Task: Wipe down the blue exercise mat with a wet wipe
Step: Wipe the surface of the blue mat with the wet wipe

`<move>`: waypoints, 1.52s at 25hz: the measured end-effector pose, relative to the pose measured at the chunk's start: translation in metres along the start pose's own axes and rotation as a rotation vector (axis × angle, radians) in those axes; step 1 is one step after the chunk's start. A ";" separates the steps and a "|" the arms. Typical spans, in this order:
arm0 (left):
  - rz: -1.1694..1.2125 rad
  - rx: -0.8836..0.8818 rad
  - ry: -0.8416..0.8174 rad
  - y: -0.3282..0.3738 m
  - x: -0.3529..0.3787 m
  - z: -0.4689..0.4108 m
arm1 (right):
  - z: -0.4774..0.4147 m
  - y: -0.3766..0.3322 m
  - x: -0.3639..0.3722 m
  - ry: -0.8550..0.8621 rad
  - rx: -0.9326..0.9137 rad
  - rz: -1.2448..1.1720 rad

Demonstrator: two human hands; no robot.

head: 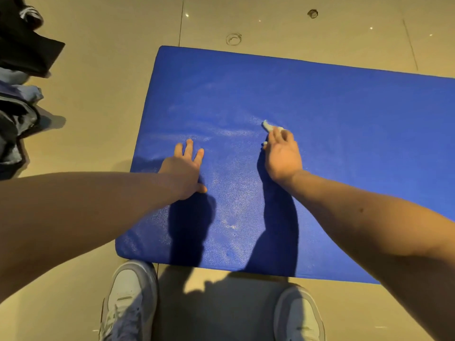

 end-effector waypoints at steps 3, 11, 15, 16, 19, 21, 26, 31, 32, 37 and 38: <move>-0.001 -0.004 -0.005 0.000 0.001 -0.001 | 0.002 -0.029 -0.008 -0.004 -0.026 -0.053; 0.022 -0.013 -0.038 -0.003 0.000 0.000 | 0.014 -0.105 -0.010 -0.089 -0.390 -0.143; 0.029 -0.010 -0.026 -0.004 0.002 -0.001 | 0.013 -0.042 -0.014 0.004 -0.250 -0.163; 0.029 -0.007 -0.018 -0.004 0.002 -0.001 | 0.016 -0.022 -0.017 0.054 -0.200 -0.234; 0.039 -0.004 -0.016 -0.003 0.001 0.001 | 0.016 0.023 -0.013 0.078 0.015 -0.371; 0.043 -0.003 -0.019 -0.003 0.001 0.001 | 0.012 0.017 -0.015 0.088 0.075 -0.403; 0.029 -0.013 -0.021 -0.002 0.000 0.000 | 0.011 -0.091 -0.006 0.060 -0.238 -0.540; 0.030 -0.021 -0.027 -0.002 0.001 0.000 | 0.003 -0.086 -0.005 0.112 -0.210 -0.502; 0.025 -0.018 -0.023 -0.002 0.000 0.000 | 0.002 -0.077 -0.006 0.130 -0.172 -0.457; 0.005 -0.016 -0.007 -0.001 -0.002 0.002 | 0.024 -0.080 -0.009 0.155 -0.259 -0.261; 0.001 -0.017 -0.007 -0.001 -0.002 0.002 | 0.031 -0.085 -0.002 0.102 -0.304 -0.209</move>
Point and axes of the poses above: each hand's wrist, its own z-axis away from the middle knuckle, its own x-axis out of the palm, y = z × x, the point moved 8 cm from there along -z, towards the middle knuckle, and after that the axes turned 6 degrees about -y, right-handed, at the moved point
